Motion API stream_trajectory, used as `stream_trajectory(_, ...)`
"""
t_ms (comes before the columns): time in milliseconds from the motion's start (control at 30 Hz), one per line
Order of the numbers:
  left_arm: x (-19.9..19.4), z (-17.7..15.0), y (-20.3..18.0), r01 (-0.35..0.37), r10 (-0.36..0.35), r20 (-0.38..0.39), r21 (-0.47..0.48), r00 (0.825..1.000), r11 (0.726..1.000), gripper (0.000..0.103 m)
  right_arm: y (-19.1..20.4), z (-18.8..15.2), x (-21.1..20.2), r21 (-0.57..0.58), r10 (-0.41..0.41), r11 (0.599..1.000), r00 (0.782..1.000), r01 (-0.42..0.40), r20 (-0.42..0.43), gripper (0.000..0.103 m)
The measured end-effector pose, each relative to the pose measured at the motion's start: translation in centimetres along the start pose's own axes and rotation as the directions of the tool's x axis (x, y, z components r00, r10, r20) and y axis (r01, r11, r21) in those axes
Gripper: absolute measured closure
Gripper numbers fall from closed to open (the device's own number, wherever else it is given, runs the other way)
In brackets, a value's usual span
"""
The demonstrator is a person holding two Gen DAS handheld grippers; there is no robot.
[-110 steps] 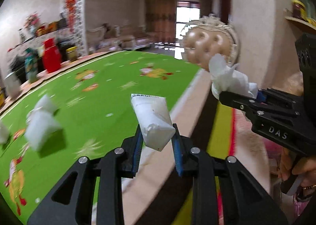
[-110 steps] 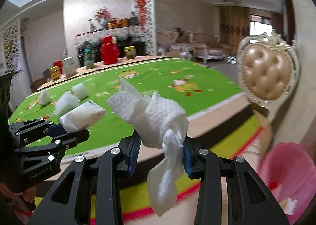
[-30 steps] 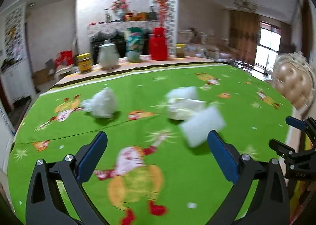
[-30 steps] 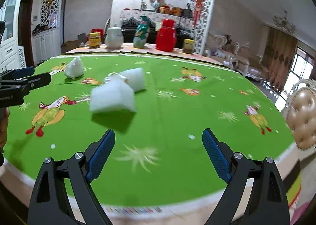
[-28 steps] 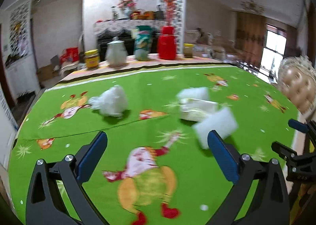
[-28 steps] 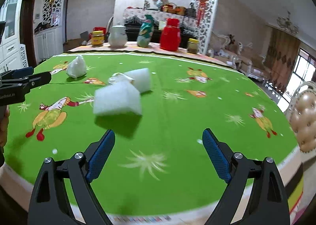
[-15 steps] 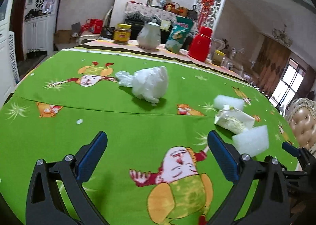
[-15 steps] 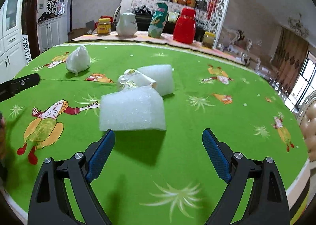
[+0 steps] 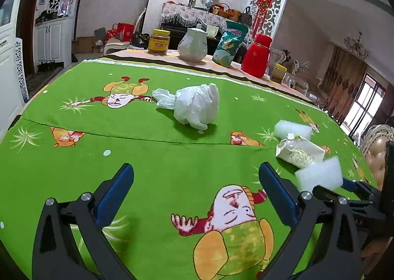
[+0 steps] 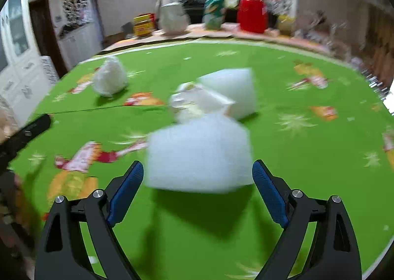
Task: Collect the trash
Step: 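Grasp the white foam block with the right tool while the left grasps the printed tissue packet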
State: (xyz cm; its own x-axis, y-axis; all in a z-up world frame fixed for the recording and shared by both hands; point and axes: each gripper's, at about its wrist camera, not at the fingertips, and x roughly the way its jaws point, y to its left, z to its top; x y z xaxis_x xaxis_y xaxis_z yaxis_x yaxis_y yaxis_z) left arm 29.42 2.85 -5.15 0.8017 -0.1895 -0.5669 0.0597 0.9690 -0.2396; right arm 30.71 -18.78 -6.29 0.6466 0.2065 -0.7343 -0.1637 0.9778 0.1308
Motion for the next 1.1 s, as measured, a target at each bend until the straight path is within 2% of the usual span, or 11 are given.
stream_trajectory(133, 0.1, 0.0, 0.2, -0.003, 0.003, -0.005, -0.011, 1.000, 1.000, 0.005, 1.1, -0.6, -0.9, 0.015, 0.175, 0.984, 0.985, -0.175, 0.005, 0.018)
stream_trajectory(200, 0.2, 0.0, 0.3, -0.004, 0.004, -0.006, -0.016, 1.000, 1.000, 0.005, 1.4, -1.0, -1.7, -0.003, 0.212, 0.977, 0.977, -0.212, 0.017, 0.018)
stream_trajectory(267, 0.1, 0.1, 0.3, -0.008, 0.008, -0.001, -0.019, 1.000, 1.000, 0.005, 1.4, -1.2, -2.5, -0.028, 0.175, 0.984, 0.984, -0.174, 0.034, 0.018)
stream_trajectory(400, 0.0, 0.1, 0.2, -0.011, 0.011, 0.005, -0.007, 1.000, 1.000, 0.005, 1.2, -0.6, -2.4, -0.087, 0.029, 0.996, 0.998, -0.025, 0.051, 0.018)
stream_trajectory(533, 0.1, 0.1, 0.1, -0.004, 0.004, 0.001, -0.002, 1.000, 1.000, 0.005, 1.3, 0.4, 0.1, -0.135, 0.061, 0.989, 0.998, -0.062, -0.015, 0.018)
stream_trajectory(600, 0.1, 0.1, 0.1, -0.001, 0.001, 0.001, -0.001, 1.000, 1.000, 0.005, 1.7, 0.4, 1.6, -0.180, 0.017, 0.983, 0.998, -0.027, -0.055, 0.018)
stream_trajectory(767, 0.2, 0.0, -0.1, -0.001, 0.001, -0.003, 0.007, 1.000, 1.000, 0.005, 2.2, 0.2, 2.3, -0.216, 0.016, 0.976, 0.997, -0.032, -0.073, 0.020)
stream_trajectory(800, 0.2, 0.0, -0.1, 0.000, 0.000, -0.005, 0.009, 1.000, 1.000, 0.005, 2.3, 0.1, 2.2, -0.223, 0.011, 0.974, 0.998, -0.025, -0.065, 0.032)
stream_trajectory(833, 0.2, 0.0, -0.1, 0.000, 0.000, -0.006, 0.009, 1.000, 1.000, 0.005, 2.5, 0.0, 2.3, -0.226, 0.004, 0.974, 0.998, -0.018, -0.060, 0.035)
stream_trajectory(967, 0.2, 0.0, 0.2, -0.001, 0.001, -0.010, -0.007, 1.000, 1.000, 0.005, 2.5, -0.6, 0.9, -0.228, -0.010, 0.974, 1.000, 0.009, -0.001, 0.038)
stream_trajectory(1100, 0.0, -0.1, 0.2, 0.004, -0.004, -0.007, -0.009, 1.000, 1.000, 0.005, 1.0, -1.0, -1.3, -0.181, -0.145, 0.971, 0.985, 0.159, 0.091, 0.039)
